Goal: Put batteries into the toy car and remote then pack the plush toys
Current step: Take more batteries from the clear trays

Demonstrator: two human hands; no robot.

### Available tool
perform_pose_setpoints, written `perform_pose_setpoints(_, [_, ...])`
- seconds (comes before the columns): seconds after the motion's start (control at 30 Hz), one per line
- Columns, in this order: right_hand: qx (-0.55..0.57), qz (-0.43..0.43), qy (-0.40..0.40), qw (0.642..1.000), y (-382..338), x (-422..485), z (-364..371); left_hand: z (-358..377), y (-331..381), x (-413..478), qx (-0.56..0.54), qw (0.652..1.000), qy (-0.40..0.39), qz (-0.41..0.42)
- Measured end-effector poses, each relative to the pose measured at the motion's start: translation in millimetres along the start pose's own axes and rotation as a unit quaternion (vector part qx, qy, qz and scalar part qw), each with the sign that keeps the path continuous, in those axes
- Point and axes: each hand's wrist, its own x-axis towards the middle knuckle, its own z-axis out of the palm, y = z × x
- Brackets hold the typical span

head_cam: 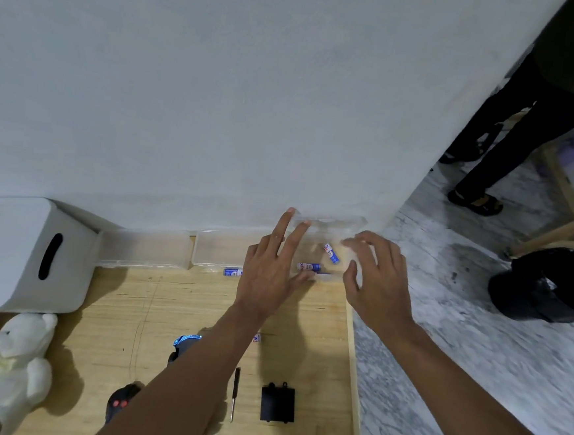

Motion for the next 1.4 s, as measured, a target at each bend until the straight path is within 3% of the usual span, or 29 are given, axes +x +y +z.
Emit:
perform_pose_setpoints(0.27, [-0.032, 0.009, -0.019, 0.999, 2.9, 19.4, 0.1, -0.9, 0.6, -0.2, -0.008, 1.0, -0.003, 0.001])
perform_pose_setpoints(0.5, [0.092, 0.036, 0.006, 0.995, 2.2, 14.8, 3.3, -2.3, 1.0, -14.1, -0.018, 1.0, -0.012, 0.015])
perform_pose_setpoints(0.8, [0.118, 0.086, -0.035, 0.989, -5.1, -23.6, 15.0, -1.3, 3.8, -46.7, -0.014, 0.999, -0.037, 0.037])
perform_pose_setpoints(1.17, [0.026, 0.024, -0.065, 0.997, 8.9, -36.8, 30.2, 12.4, 2.9, -30.0, 0.074, 0.996, -0.041, 0.004])
perform_pose_setpoints(1.4, [0.06, 0.004, -0.069, 0.996, 15.6, -16.1, 35.4, 17.5, 4.7, -11.7, 0.1, 0.994, -0.036, -0.012])
